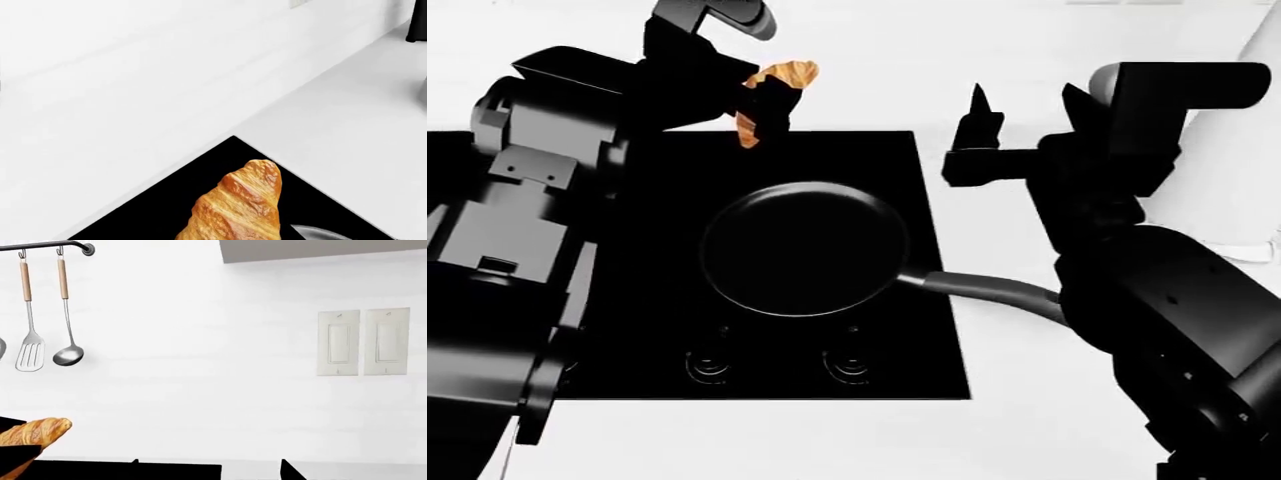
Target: Pick the croissant and place it on the pan. Then turn on the stove to warm the croissant.
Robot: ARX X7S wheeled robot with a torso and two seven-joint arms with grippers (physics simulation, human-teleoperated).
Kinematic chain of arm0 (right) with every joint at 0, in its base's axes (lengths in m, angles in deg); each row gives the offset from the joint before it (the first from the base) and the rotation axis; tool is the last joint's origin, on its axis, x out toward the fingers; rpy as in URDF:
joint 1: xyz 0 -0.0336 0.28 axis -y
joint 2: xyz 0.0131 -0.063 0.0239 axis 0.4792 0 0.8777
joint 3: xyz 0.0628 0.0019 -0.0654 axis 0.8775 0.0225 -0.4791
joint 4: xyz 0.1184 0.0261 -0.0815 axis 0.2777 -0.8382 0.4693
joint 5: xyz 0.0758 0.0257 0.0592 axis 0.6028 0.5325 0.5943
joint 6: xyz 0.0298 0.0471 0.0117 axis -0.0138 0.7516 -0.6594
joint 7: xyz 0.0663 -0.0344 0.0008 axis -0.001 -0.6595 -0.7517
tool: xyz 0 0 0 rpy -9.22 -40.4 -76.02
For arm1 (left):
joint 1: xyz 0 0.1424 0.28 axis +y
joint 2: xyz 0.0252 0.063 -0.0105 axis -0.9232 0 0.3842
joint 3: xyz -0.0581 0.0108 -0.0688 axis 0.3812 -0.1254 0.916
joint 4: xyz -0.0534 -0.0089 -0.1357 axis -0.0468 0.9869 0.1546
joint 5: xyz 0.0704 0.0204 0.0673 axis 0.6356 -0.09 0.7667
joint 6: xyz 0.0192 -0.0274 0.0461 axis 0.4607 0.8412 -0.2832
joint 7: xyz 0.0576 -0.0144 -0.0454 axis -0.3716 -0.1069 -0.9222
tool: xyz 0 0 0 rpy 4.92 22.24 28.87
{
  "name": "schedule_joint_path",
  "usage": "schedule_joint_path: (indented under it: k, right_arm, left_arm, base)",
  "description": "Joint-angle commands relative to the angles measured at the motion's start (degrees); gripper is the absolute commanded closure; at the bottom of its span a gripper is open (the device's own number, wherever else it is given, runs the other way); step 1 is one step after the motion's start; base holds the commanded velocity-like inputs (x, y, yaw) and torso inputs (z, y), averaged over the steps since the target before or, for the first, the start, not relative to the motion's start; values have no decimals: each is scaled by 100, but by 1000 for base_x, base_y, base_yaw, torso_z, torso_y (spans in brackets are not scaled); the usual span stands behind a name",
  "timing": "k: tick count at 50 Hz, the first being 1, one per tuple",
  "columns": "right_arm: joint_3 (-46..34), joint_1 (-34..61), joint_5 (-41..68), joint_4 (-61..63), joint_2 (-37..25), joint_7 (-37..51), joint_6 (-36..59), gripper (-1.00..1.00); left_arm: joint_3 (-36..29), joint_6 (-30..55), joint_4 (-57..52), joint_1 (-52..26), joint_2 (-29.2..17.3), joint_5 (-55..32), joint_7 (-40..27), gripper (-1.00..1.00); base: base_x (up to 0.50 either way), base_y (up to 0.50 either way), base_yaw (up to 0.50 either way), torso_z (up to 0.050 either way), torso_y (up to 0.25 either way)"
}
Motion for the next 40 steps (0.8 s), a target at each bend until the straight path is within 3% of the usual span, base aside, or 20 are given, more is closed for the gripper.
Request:
schedule_joint_path:
  k: [1, 5, 15, 40]
  right_arm:
    - [9, -39, 26, 17, 1, 24, -37, -100]
    - [-8, -55, 2, -14, 10, 9, -84, -100]
    - [-26, -42, 13, -17, 10, 22, -89, -100]
    - [-13, -100, 24, -21, -16, 53, -173, -100]
  left_arm:
    - [4, 135, -169, 61, 0, -91, -13, 100]
    - [-15, 280, -371, 131, -32, -120, 9, 100]
    - [-548, 1285, -1368, 221, -203, -214, 870, 100]
    - [-1328, 1242, -813, -144, 90, -40, 1870, 100]
  base:
    - [0, 0, 0, 0, 0]
    - [0, 0, 0, 0, 0]
    - [0, 0, 0, 0, 0]
    - [0, 0, 0, 0, 0]
